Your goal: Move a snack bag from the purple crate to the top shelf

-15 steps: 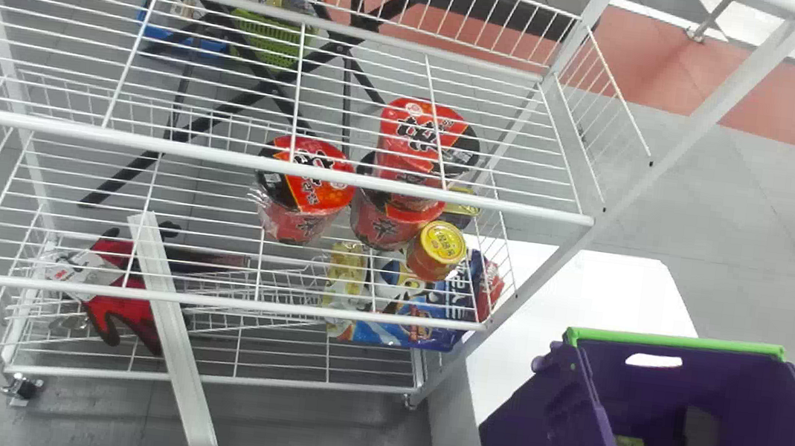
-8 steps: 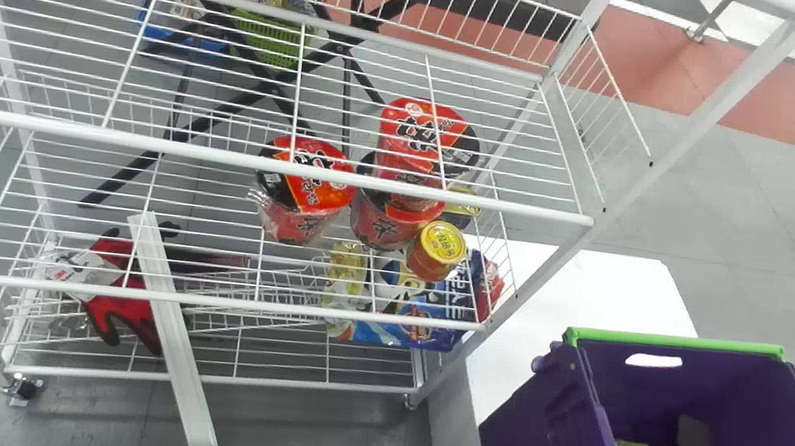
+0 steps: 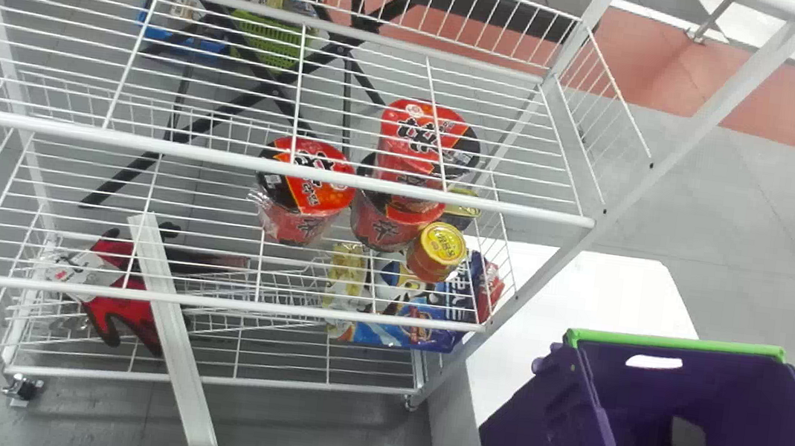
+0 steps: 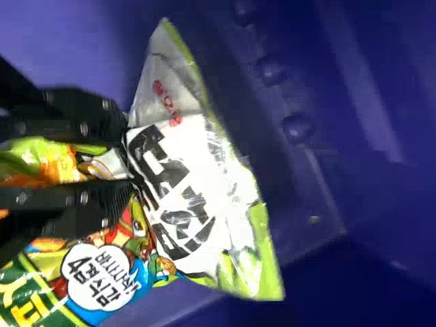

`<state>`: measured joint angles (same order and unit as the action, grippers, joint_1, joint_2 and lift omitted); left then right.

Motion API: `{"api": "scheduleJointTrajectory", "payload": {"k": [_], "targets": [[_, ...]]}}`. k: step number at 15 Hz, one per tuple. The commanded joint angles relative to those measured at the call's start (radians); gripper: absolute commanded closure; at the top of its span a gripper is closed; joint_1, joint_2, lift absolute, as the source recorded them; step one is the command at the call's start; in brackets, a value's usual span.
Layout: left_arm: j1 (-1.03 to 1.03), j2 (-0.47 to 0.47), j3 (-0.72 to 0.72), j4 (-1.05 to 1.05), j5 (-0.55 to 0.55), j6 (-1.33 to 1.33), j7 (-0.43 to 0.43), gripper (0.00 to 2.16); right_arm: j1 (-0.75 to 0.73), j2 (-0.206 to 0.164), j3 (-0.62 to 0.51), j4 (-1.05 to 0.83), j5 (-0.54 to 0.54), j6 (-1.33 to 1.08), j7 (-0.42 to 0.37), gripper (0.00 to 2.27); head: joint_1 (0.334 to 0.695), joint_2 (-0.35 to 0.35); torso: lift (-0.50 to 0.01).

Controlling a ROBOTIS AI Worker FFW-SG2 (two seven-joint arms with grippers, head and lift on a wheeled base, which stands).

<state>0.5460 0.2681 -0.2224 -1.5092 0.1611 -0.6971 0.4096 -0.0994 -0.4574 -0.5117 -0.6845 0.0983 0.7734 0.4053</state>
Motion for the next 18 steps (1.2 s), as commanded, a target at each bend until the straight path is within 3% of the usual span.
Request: {"api": "scheduleJointTrajectory", "payload": {"k": [1,6,8,11,14,18], "targets": [[0.0,-0.003,0.0,0.001,0.0,0.0,0.0,0.12,0.009,-0.003,-0.01,-0.015,0.0,-0.007,0.012,2.23,0.695,-0.35,-0.454],[0.0,-0.007,0.002,0.001,0.0,0.012,0.0,0.12,0.05,-0.001,-0.107,-0.156,-0.008,0.152,0.089,2.25,0.695,-0.35,-0.454],[-0.003,-0.009,0.002,0.001,0.0,0.018,0.0,0.12,0.064,0.003,-0.177,-0.248,-0.022,0.33,0.089,2.25,0.695,-0.35,-0.454],[-0.009,-0.02,0.002,0.003,-0.002,0.028,-0.003,0.12,0.075,0.014,-0.254,-0.3,-0.083,0.407,0.092,2.25,0.695,-0.35,-0.454],[-0.011,-0.023,0.002,0.006,-0.002,0.031,-0.002,0.12,0.075,0.017,-0.327,-0.316,-0.103,0.441,0.162,2.24,0.695,-0.35,-0.439],[-0.012,-0.026,0.002,0.006,-0.006,0.049,-0.002,0.12,0.075,0.026,-0.315,-0.343,-0.084,0.456,0.148,2.24,0.695,-0.35,-0.423]]}}
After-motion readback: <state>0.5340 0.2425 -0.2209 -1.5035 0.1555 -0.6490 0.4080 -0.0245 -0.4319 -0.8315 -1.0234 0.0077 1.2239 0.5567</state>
